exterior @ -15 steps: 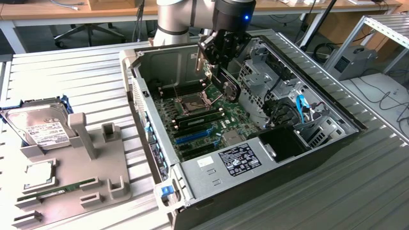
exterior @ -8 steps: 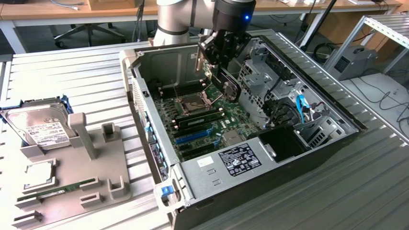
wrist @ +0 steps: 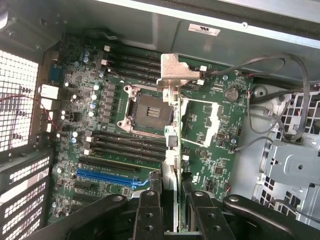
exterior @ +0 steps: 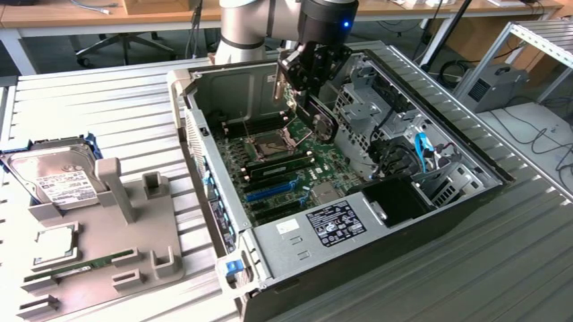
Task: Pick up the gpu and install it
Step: 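Insert the gpu into the slot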
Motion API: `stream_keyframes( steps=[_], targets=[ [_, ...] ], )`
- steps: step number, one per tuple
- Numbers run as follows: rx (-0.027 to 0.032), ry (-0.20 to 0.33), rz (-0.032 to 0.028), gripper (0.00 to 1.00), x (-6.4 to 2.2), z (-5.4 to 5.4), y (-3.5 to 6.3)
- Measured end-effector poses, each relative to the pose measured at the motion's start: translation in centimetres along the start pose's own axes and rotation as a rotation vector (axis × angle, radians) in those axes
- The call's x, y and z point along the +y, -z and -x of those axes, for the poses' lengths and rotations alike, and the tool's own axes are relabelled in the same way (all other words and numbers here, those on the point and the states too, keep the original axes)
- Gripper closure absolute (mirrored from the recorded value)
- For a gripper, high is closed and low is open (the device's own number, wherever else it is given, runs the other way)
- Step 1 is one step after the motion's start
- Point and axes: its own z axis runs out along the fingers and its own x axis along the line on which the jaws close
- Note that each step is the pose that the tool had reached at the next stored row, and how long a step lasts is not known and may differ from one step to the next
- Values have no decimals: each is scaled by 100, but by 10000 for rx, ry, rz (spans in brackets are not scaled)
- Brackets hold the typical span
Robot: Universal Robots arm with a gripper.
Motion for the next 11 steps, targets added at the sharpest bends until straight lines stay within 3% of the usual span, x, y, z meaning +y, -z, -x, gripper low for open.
stream_keyframes(
  steps=[11],
  targets=[
    [-2,165,3,74,0,0,0]
  ],
)
